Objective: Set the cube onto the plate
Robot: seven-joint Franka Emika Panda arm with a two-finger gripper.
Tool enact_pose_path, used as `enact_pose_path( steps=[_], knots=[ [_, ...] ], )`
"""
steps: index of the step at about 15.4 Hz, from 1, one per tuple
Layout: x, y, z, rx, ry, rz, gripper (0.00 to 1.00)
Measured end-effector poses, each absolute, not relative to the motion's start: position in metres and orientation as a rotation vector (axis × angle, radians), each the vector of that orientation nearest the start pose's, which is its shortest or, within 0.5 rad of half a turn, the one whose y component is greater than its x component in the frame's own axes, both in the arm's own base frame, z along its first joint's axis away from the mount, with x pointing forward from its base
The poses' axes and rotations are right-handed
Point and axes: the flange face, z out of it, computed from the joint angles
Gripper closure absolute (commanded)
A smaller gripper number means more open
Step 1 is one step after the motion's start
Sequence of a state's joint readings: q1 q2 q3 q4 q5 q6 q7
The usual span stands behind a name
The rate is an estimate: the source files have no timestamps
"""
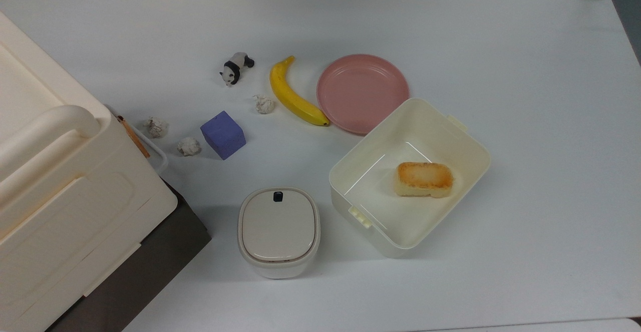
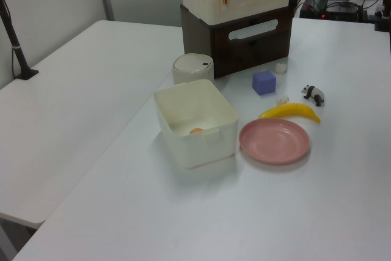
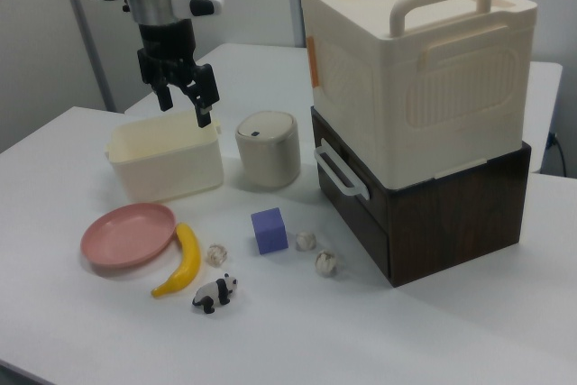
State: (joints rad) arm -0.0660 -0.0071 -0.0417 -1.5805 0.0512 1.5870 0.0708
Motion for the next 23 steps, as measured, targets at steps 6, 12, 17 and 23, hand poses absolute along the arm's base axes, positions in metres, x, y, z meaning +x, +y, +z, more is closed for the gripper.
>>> enact_pose_path(
  steps=[6,12,17,23],
  knots=[
    [0.551,-0.060,0.625,-3.076,0.292,-0.023,0.00],
    [0.551,-0.057,0.625,-3.082,0.235,-0.022,0.00],
    [0.548,-0.058,0.623,-3.087,0.120,0.010,0.00],
    [0.556,-0.064,0.607,-3.162,0.084,0.067,0.00]
  ],
)
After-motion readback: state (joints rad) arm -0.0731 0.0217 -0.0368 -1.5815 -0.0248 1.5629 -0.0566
